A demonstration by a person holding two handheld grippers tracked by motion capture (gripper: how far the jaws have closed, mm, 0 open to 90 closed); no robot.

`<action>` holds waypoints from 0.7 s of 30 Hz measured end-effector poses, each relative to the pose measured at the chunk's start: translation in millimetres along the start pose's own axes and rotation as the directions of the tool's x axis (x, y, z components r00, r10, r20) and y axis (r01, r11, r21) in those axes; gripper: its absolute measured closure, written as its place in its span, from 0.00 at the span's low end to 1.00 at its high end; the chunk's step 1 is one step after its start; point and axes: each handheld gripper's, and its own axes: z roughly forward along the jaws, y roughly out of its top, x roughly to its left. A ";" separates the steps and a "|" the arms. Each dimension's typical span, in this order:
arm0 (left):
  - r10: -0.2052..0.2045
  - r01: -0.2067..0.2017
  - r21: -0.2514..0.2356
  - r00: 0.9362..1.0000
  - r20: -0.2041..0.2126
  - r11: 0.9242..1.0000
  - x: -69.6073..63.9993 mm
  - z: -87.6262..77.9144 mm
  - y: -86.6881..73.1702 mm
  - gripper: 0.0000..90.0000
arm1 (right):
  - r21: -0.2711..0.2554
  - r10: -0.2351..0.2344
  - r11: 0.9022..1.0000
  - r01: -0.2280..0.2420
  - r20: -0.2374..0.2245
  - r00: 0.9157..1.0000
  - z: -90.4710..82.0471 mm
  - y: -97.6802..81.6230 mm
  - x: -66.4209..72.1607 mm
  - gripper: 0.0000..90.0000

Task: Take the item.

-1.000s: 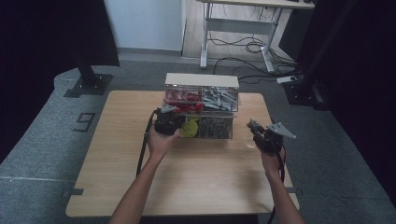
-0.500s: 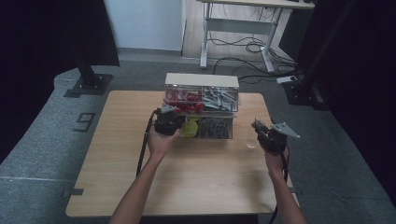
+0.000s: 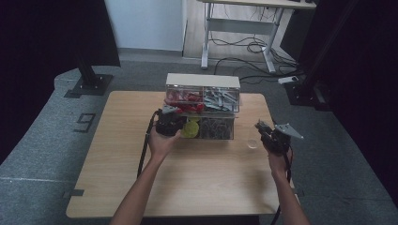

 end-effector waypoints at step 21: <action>0.000 0.000 0.002 1.000 0.001 1.000 -0.7 0.8 -1.0 0.99 | -0.026 -0.010 1.000 0.009 -0.014 1.000 -3.6 -4.3 5.1 0.48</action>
